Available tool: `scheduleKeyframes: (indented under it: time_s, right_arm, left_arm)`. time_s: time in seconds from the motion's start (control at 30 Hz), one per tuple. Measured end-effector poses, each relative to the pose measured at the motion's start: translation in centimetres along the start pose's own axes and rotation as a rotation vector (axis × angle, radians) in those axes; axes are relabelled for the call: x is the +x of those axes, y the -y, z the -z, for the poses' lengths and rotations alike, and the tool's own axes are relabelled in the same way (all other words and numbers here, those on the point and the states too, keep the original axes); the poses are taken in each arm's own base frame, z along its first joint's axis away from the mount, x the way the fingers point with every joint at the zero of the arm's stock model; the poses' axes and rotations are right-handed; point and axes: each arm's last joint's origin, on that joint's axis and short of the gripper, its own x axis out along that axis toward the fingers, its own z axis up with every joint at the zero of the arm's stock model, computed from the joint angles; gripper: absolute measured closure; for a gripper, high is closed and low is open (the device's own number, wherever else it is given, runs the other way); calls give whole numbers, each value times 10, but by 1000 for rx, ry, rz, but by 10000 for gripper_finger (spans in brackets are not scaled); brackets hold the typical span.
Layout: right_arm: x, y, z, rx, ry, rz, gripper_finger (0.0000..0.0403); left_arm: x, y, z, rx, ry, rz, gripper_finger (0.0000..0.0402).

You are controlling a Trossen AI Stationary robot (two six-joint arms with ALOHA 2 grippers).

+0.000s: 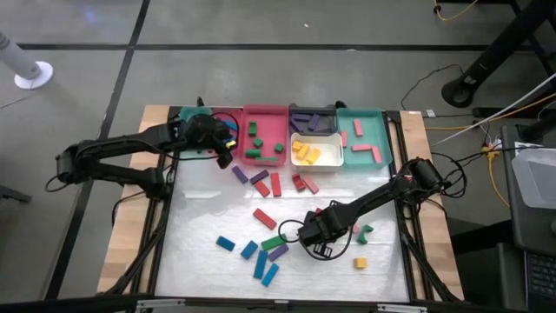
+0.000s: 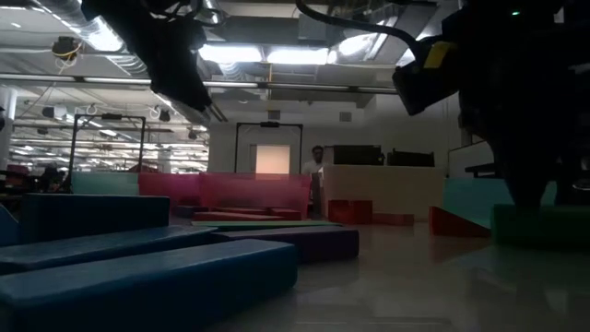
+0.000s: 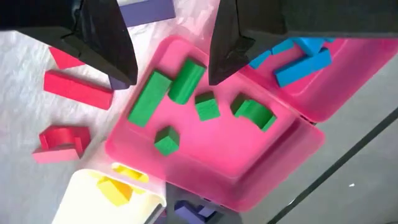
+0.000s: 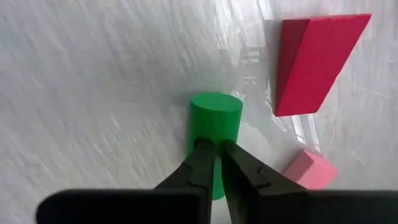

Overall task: Sort blocks
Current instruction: Put the green block into the right pink bin

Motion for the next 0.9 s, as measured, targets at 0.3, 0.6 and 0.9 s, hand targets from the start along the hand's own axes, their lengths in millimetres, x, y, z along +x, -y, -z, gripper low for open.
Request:
scheduleKeyframes:
  time_s: [0.3, 0.6, 0.9]
  right_arm:
    - [1, -1, 0, 51, -26, -22, 318]
    - [9, -2, -2, 58, -8, 8, 238]
    - [21, -4, -5, 45, -20, 32, 263]
  left_arm:
    - [-1, 4, 7, 29, -70, 12, 215]
    - [-2, 9, 11, 40, -100, 27, 215]
    - [-5, 22, 13, 23, -98, 72, 215]
